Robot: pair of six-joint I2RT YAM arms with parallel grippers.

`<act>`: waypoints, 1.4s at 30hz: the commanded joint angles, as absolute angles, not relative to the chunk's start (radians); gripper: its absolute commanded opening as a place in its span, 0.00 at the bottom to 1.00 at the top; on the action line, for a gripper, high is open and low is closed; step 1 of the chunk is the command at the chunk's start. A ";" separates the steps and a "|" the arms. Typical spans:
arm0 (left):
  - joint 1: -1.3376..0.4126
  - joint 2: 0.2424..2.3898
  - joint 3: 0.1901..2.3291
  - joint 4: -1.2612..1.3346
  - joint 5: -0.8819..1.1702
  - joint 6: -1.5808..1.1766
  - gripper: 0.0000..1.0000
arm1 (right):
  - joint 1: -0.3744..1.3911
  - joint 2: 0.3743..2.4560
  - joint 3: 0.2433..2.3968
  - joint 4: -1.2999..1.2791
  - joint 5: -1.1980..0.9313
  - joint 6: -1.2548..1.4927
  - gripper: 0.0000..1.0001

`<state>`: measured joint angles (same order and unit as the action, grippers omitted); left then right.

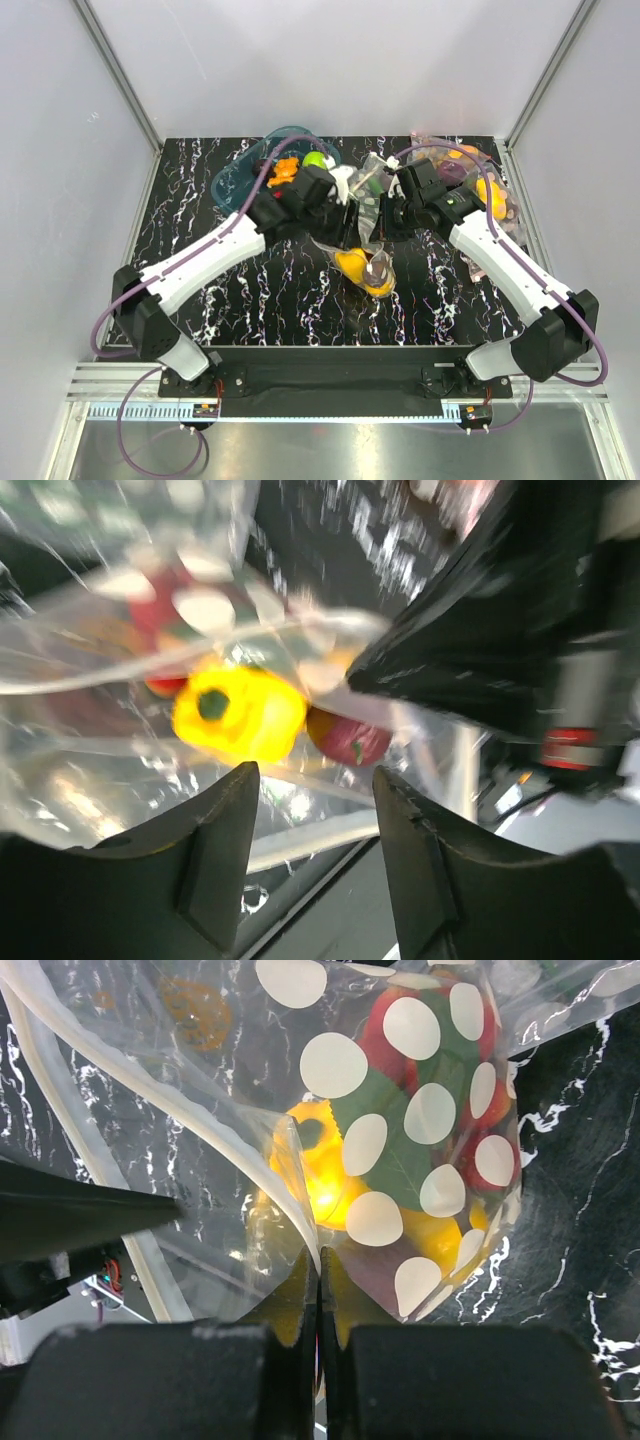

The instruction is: Open the zip-top bag and remove the fake food

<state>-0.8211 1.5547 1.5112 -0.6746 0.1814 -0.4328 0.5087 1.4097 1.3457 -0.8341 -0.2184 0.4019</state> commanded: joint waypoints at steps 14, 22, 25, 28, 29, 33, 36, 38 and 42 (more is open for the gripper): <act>-0.844 1.640 1.364 -0.462 0.124 -0.404 0.65 | 0.517 1.348 1.290 -0.758 -0.267 0.453 0.00; -0.839 1.709 1.378 -0.446 0.110 -0.380 0.73 | 0.520 1.365 1.299 -0.752 -0.272 0.443 0.00; -0.831 1.707 1.359 -0.430 0.094 -0.382 0.93 | 0.518 1.365 1.301 -0.753 -0.268 0.442 0.00; -0.824 1.718 1.345 -0.411 0.098 -0.384 0.97 | 0.517 1.365 1.302 -0.750 -0.268 0.440 0.00; -0.824 1.726 1.347 -0.411 0.098 -0.383 0.99 | 0.518 1.367 1.304 -0.750 -0.268 0.437 0.00; -0.822 1.767 1.364 -0.410 0.112 -0.370 0.99 | 0.518 1.376 1.312 -0.758 -0.262 0.431 0.00; -0.819 1.779 1.356 -0.399 0.124 -0.364 0.99 | 0.518 1.390 1.319 -0.762 -0.261 0.423 0.00; -0.815 1.786 1.353 -0.391 0.144 -0.357 0.97 | 0.517 1.394 1.324 -0.764 -0.259 0.420 0.00; -0.805 1.787 1.345 -0.380 0.175 -0.348 0.62 | 0.517 1.404 1.328 -0.769 -0.250 0.416 0.00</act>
<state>-0.8135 1.7744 1.3479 -0.4545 0.1448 -0.3679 0.5079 1.3987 1.2896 -0.7822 -0.2226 0.4225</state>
